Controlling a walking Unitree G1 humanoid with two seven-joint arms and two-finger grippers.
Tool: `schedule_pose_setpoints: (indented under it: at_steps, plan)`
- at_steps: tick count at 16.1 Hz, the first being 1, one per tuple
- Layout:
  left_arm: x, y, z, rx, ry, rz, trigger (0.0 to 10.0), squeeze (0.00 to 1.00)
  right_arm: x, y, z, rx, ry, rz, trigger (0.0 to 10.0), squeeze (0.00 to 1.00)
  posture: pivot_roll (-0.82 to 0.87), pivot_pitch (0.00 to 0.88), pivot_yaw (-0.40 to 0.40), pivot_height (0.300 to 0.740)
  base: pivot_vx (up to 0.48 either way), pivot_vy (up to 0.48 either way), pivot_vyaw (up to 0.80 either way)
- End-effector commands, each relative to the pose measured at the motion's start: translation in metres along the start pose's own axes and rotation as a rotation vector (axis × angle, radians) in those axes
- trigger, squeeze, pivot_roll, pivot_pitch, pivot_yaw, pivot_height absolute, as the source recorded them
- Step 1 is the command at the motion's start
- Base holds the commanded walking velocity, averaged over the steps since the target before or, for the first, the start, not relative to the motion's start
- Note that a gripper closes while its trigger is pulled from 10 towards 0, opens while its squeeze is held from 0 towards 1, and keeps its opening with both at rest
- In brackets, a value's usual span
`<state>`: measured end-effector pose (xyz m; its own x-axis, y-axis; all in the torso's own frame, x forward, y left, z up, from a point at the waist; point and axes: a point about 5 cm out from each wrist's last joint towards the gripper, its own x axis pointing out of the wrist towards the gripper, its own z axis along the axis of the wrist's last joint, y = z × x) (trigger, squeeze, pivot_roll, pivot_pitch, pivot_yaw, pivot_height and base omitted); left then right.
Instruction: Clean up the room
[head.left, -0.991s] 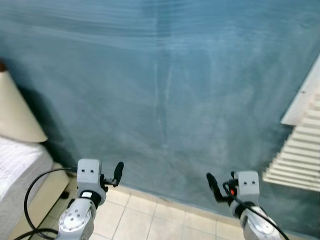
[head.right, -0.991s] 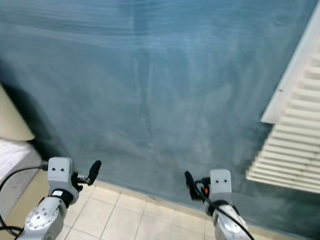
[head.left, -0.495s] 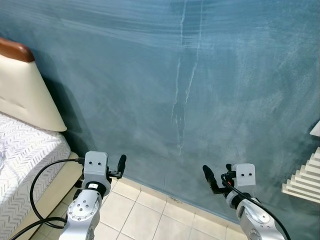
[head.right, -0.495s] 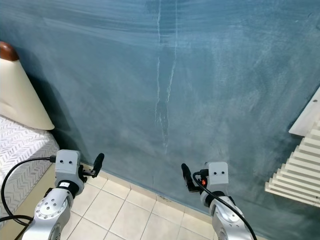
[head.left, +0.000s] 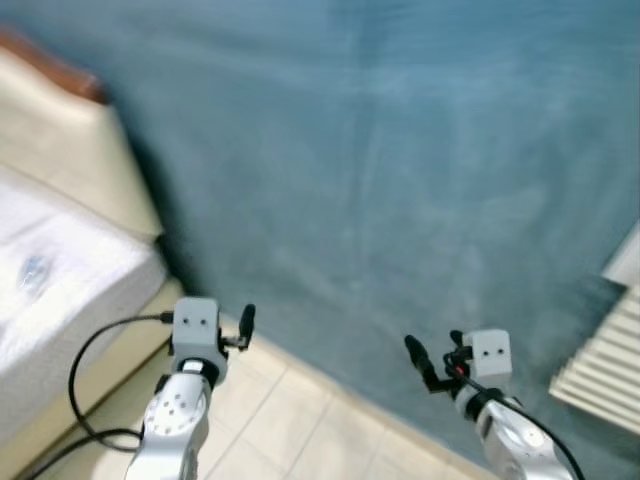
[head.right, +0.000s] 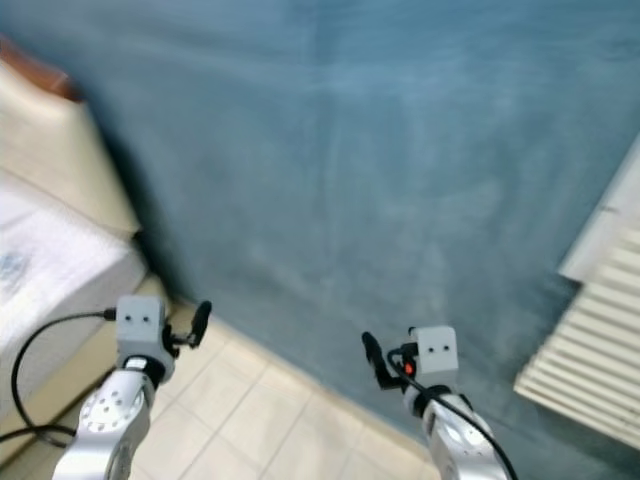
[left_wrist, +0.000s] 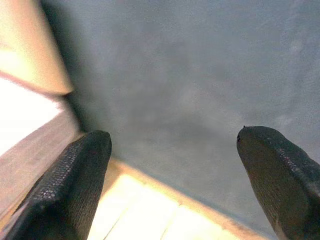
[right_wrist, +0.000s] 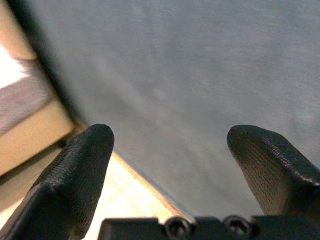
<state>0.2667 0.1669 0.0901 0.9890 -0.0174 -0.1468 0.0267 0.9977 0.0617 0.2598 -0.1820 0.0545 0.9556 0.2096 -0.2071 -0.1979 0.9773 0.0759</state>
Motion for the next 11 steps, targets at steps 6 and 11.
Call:
schedule_pose_setpoints:
  at_steps: [6,11]
  plan:
    - [0.011,0.002,0.010,-0.013,-0.061,0.016,10.0,0.00,0.007,0.000,0.004,-0.054,-0.017,0.061,10.0,1.00,0.04,0.000,0.001,0.740,0.000,0.000,0.43]
    - [0.004,0.005,-0.001,-0.101,-0.036,0.028,10.0,0.00,0.002,0.006,-0.004,-0.079,-0.016,0.109,10.0,1.00,0.04,0.000,0.021,0.740,0.288,0.000,0.34]
